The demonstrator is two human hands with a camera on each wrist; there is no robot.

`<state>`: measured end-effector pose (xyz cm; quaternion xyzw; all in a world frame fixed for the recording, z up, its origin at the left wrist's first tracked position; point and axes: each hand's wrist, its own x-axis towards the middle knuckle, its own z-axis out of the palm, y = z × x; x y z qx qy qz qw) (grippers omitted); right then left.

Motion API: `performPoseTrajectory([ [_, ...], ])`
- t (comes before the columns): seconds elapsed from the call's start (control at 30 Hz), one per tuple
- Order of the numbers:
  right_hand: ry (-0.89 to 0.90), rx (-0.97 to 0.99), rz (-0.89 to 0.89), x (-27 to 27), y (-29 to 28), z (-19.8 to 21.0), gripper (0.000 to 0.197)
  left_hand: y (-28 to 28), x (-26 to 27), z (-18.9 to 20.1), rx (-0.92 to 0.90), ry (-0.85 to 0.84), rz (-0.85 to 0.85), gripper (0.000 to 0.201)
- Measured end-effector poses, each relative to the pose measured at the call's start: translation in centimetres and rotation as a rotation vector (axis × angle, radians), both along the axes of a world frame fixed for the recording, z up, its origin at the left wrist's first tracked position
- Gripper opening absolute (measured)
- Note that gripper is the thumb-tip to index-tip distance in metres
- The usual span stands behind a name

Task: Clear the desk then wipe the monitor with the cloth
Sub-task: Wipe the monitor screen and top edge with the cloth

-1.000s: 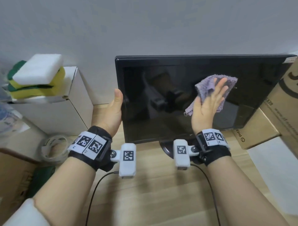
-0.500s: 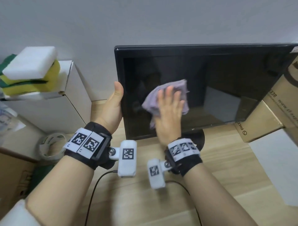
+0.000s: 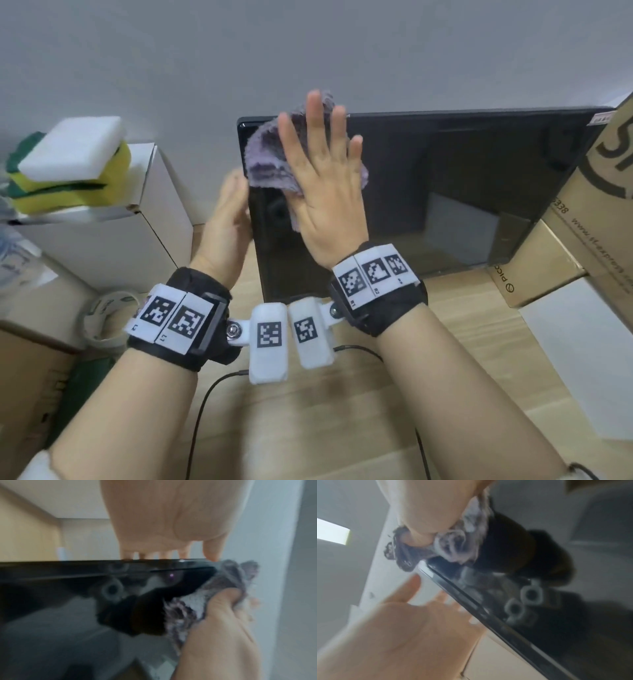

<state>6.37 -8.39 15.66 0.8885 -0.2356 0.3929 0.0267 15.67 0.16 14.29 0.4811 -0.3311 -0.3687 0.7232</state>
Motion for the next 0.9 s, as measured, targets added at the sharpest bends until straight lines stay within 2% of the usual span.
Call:
performPoseTrajectory([
  [0.1,0.113,-0.046,0.046,0.1,-1.0,2.8,0.052,-0.2,0.3,4.5,-0.069,-0.335,0.244,0.031],
  [0.17,0.187,-0.079,0.093,-0.1,-2.0,3.5,0.053,-0.9,0.1,7.2,-0.027,-0.537,0.250,0.034],
  [0.27,0.175,-0.182,0.121,-0.9,-3.8,3.6,0.055,-2.2,-1.0,9.1,0.209,-0.700,0.131,0.047],
  [0.33,0.129,-0.147,0.109,-2.3,-5.2,4.3,0.040,-2.5,-1.5,9.5,0.405,-0.956,0.132,0.062],
  [0.4,0.121,-0.049,0.093,-4.4,-6.8,5.0,0.034,-2.5,-1.7,9.6,0.546,-1.151,0.195,0.060],
  [0.53,0.168,0.058,-0.011,-10.1,-10.9,5.9,0.036,-3.0,-1.4,9.7,0.600,-1.200,0.195,0.061],
  [0.7,0.177,0.196,-0.288,-18.5,-18.2,6.2,0.033,-3.8,-1.1,9.9,0.664,-1.215,0.192,0.080],
  [0.8,0.119,0.246,-0.359,-19.7,-19.4,6.3,0.032,-4.6,-2.5,10.2,0.832,-1.272,0.283,0.063],
  [0.9,0.059,0.234,-0.268,-17.1,-17.3,6.1,0.033,-6.8,-6.0,10.9,0.909,-1.374,0.277,0.047],
])
